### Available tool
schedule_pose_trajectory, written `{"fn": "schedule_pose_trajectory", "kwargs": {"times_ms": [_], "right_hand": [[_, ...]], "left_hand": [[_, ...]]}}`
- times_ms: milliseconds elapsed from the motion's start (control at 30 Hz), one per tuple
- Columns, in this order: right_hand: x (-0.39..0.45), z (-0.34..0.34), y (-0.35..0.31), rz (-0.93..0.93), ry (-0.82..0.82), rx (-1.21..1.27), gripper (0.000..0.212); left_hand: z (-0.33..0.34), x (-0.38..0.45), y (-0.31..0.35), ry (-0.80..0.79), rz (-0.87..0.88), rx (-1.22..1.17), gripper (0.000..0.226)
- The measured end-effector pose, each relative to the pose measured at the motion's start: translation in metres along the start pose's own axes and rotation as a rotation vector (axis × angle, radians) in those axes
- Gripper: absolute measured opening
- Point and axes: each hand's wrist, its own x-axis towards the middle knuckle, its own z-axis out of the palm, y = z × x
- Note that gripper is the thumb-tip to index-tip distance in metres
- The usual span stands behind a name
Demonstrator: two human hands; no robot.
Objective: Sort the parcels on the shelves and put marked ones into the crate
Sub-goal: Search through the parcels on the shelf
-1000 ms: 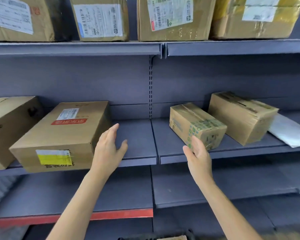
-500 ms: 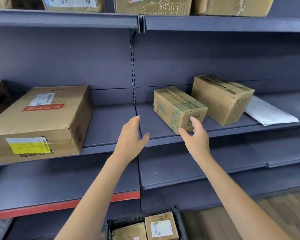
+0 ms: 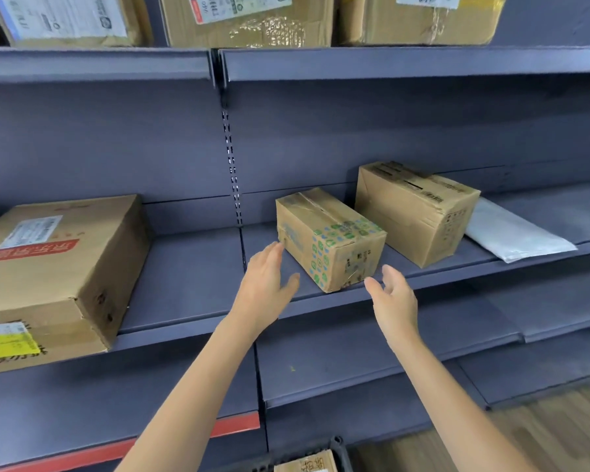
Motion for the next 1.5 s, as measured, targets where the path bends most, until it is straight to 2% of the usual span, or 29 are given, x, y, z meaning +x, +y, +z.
{"fn": "schedule_pose_trajectory", "kwargs": {"times_ms": [133, 300, 467, 567, 667, 767, 900, 1033, 1167, 1300, 1500], "right_hand": [[0.028, -0.016, 0.018, 0.037, -0.037, 0.025, 0.053], [0.056, -0.035, 0.033, 0.065, -0.084, 0.084, 0.053], [0.074, -0.039, 0.041, 0.093, -0.133, 0.099, 0.051], [0.079, -0.035, 0.044, 0.121, -0.161, 0.113, 0.051], [0.078, -0.025, 0.048, 0.156, -0.207, 0.128, 0.050], [0.074, -0.012, 0.050, 0.156, -0.250, 0.146, 0.050], [0.071, 0.017, 0.038, 0.180, -0.284, 0.264, 0.049], [0.071, 0.055, 0.007, 0.336, -0.302, 0.498, 0.048], [0.053, 0.089, -0.022, 0.345, -0.445, 0.413, 0.053], [0.023, 0.099, -0.027, 0.223, -0.371, 0.287, 0.052], [-0.002, 0.097, -0.017, 0.132, -0.324, 0.340, 0.043]], "left_hand": [[0.028, 0.042, 0.045, 0.036, 0.117, 0.097, 0.052], [0.081, 0.103, 0.093, -0.061, 0.266, 0.352, 0.050], [0.117, 0.131, 0.100, -0.247, 0.219, 0.619, 0.050], [0.122, 0.135, 0.094, -0.316, 0.194, 0.658, 0.049], [0.112, 0.131, 0.079, -0.252, 0.168, 0.529, 0.041], [0.093, 0.112, 0.057, -0.088, 0.136, 0.314, 0.039], [0.057, 0.077, 0.027, 0.146, 0.006, -0.013, 0.037], [0.035, 0.038, 0.004, 0.294, -0.205, -0.217, 0.030], [0.025, 0.014, -0.006, 0.379, -0.351, -0.386, 0.022], [0.021, -0.012, -0.011, 0.439, -0.467, -0.446, 0.025], [0.024, -0.036, -0.008, 0.480, -0.460, -0.551, 0.029]]}}
